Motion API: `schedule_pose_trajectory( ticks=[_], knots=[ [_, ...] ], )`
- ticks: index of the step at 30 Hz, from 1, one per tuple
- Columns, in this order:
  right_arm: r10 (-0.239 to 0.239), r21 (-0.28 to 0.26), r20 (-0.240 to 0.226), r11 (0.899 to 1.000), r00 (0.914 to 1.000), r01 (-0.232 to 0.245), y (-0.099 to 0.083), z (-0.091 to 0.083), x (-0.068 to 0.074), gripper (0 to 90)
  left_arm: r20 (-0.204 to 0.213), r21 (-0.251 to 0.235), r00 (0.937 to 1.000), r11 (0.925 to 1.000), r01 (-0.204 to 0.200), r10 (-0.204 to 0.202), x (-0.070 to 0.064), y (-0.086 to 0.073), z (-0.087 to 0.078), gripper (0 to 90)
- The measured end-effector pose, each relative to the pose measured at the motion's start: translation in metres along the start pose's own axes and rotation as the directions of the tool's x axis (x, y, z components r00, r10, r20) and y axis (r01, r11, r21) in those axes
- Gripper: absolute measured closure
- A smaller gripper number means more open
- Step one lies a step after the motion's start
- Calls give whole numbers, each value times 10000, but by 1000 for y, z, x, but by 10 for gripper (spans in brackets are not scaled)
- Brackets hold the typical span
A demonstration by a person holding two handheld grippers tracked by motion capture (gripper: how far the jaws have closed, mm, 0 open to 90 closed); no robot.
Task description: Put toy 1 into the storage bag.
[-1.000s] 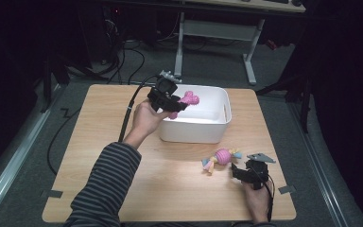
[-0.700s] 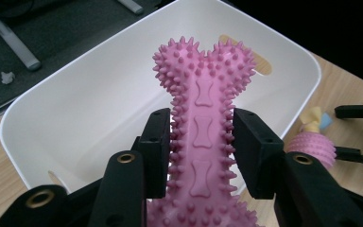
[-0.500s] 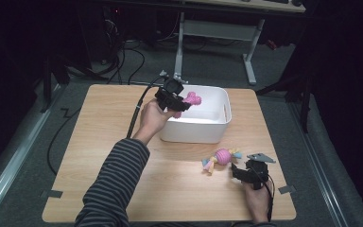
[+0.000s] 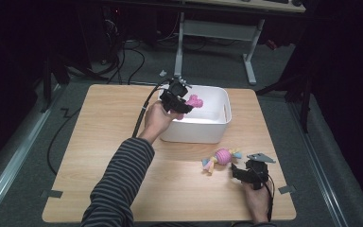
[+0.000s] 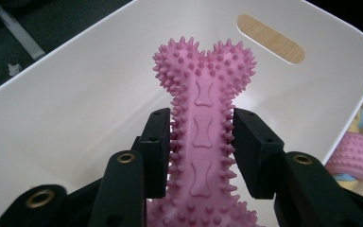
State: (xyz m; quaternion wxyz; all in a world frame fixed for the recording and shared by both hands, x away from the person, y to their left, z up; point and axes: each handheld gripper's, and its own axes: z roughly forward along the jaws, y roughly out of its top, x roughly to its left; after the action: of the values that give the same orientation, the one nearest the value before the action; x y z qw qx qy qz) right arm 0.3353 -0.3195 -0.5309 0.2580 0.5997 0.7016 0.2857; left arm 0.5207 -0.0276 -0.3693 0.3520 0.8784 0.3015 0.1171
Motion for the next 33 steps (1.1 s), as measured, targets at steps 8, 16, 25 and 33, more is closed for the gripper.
schedule_pose_trajectory(
  ticks=[8,16,25,33],
  knots=[
    [-17,4,-22,10000,10000,17,0,0,0,188,100,187,9999,9998,32,-34,1,-2,8,586],
    [-18,-6,-28,10000,10000,18,0,0,0,188,41,382,9999,9992,-114,112,-3,-4,14,584],
    [-10,3,-22,10000,10000,10,0,0,0,189,-28,640,9999,9979,-140,142,-4,-6,19,578],
    [-8,-21,-32,10000,10000,8,0,0,0,188,90,450,9999,9990,-64,60,-6,-5,18,533]
  ],
)
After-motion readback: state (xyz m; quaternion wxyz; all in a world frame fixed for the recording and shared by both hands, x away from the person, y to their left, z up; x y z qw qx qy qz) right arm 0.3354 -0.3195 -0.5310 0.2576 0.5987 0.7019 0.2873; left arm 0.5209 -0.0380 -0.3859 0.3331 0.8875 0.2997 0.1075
